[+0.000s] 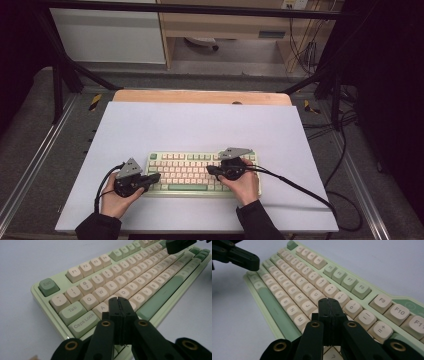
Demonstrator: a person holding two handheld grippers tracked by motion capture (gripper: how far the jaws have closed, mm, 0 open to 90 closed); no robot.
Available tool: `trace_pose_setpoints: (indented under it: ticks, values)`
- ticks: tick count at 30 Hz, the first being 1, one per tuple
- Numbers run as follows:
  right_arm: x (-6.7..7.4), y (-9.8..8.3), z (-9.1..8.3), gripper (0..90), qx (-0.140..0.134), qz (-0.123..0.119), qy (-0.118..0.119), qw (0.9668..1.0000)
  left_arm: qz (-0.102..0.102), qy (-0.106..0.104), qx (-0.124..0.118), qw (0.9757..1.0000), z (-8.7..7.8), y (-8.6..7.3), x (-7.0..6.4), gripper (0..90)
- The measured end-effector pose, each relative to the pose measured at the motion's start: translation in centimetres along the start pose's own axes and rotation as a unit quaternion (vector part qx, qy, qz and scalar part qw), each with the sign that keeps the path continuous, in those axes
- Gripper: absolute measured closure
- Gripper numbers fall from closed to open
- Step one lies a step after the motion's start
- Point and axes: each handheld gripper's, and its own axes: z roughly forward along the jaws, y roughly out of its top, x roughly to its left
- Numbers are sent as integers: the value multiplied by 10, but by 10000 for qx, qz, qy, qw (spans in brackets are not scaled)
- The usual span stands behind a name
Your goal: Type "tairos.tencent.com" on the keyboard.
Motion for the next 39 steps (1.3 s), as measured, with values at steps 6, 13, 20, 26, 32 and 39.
trace_pose_setpoints:
  ticks: [6,13,20,26,32,39]
  values:
    - [7,-3,-2,899,40,-59,121,9999,-11,7,0,10000,0,0,0,893]
    - [16,-4,8,899,122,-121,221,9996,-13,5,-3,10000,0,0,0,893]
    - [23,-3,19,900,198,-169,305,9992,-2,0,-2,10000,0,0,0,893]
    - [23,-5,23,899,284,-175,287,9990,-1,-2,-6,10000,0,0,0,893]
    - [23,-6,25,900,332,-189,289,9989,0,-3,-9,10000,0,0,0,894]
    - [23,-7,24,879,350,-191,282,9988,-1,-18,-10,10000,-1,1,0,893]
